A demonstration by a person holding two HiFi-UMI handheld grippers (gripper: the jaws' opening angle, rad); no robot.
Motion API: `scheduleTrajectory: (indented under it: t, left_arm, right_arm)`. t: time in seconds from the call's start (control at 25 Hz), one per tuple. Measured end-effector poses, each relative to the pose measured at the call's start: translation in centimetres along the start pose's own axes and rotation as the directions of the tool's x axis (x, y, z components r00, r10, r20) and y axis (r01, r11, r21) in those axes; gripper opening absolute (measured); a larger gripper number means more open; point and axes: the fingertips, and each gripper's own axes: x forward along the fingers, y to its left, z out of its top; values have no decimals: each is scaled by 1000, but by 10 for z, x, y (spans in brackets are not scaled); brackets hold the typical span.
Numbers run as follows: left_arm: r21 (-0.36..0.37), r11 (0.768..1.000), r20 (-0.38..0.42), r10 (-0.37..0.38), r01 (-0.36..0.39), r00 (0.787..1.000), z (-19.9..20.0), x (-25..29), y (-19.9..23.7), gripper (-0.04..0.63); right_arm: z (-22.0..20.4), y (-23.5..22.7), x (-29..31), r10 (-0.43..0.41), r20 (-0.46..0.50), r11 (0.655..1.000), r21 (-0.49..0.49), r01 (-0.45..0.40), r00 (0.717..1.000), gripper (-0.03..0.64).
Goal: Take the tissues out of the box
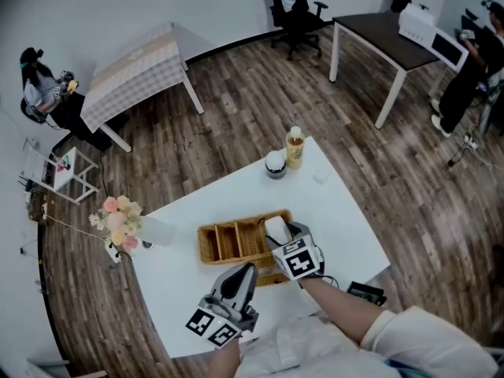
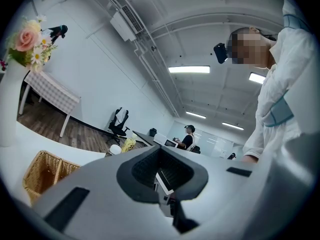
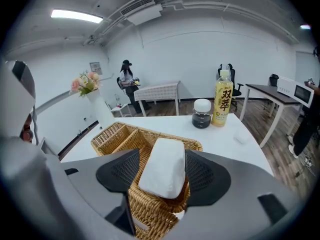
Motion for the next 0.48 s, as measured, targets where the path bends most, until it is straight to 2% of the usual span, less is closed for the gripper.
scheduleTrajectory:
  t: [0.36,0.48]
  left_arm:
    - [-3,1000,-5,0,0,1000,-3,2,1,0]
    - [-5,1000,-6,1,-2,1000,-3,2,1,1]
  right_arm:
    - [-4,-3,10,-21,-49,1000,10,21,999,287]
    - [-9,-3,13,-22,-82,999,39,25,996,293]
